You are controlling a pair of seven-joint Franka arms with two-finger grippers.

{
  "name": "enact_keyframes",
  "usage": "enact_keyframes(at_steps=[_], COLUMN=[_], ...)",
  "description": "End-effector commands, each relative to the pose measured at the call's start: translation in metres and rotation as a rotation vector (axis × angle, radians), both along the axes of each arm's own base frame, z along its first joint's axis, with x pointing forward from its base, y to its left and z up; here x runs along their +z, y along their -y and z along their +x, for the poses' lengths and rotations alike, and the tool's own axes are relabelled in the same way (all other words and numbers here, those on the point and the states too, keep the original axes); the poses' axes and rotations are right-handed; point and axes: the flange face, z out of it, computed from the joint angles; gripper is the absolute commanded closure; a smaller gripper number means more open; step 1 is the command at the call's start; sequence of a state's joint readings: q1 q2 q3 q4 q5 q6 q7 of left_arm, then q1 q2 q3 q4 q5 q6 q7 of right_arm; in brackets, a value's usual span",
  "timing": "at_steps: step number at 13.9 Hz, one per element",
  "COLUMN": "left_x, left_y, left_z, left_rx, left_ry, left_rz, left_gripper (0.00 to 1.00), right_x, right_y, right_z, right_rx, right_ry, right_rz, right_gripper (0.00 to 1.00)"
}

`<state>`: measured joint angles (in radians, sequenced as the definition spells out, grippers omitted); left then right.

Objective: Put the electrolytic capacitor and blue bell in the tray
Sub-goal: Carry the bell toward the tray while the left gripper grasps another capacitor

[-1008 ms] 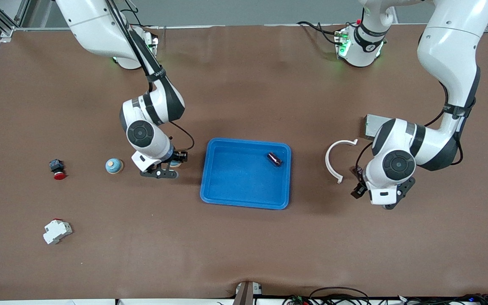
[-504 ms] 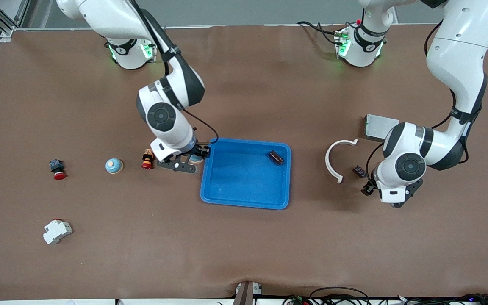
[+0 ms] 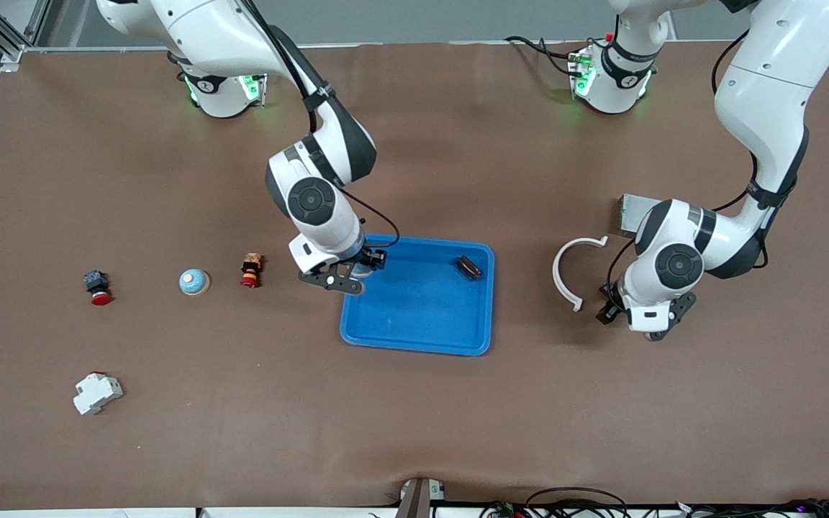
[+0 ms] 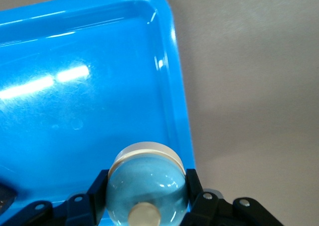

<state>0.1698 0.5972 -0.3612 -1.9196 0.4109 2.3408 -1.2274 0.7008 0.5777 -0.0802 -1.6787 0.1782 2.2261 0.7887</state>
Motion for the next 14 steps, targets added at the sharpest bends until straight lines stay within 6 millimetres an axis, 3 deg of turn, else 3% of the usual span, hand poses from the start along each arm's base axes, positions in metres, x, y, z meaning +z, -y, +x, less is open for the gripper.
enact_keyframes(at_steps=[1, 3, 6, 7, 9, 10, 14], left_x=[0.011, 0.011, 0.004, 0.003, 0.004, 0.008, 0.040], left_y=[0.005, 0.004, 0.004, 0.004, 0.004, 0.004, 0.006], left_z=[-0.017, -0.018, -0.021, -0.021, -0.021, -0.020, -0.011], left_rx=[-0.011, -0.016, -0.021, -0.024, -0.025, -0.028, -0.037], left_ry=[0.009, 0.009, -0.004, -0.006, -0.008, -0.001, 0.040], left_rz=[0.010, 0.014, 0.015, 0.015, 0.017, 0.017, 0.038], left_gripper=[0.30, 0.47, 0.46, 0.50, 0.76, 0.98, 1.00], right_x=[-0.007, -0.018, -0.027, -0.030, -0.036, -0.039, -0.052], right_y=[-0.028, -0.033, -0.032, -0.032, -0.033, -0.033, -0.033], right_z=[0.002, 0.002, 0.004, 0.003, 0.005, 0.006, 0.005], right_rx=[-0.026, -0.028, -0.028, -0.026, -0.030, -0.030, -0.030], right_ry=[0.001, -0.004, -0.007, -0.009, 0.004, 0.007, 0.007], right_rz=[0.009, 0.002, -0.005, -0.008, -0.001, 0.000, -0.005], right_gripper=[0.79, 0.79, 0.78, 0.78, 0.78, 0.78, 0.78])
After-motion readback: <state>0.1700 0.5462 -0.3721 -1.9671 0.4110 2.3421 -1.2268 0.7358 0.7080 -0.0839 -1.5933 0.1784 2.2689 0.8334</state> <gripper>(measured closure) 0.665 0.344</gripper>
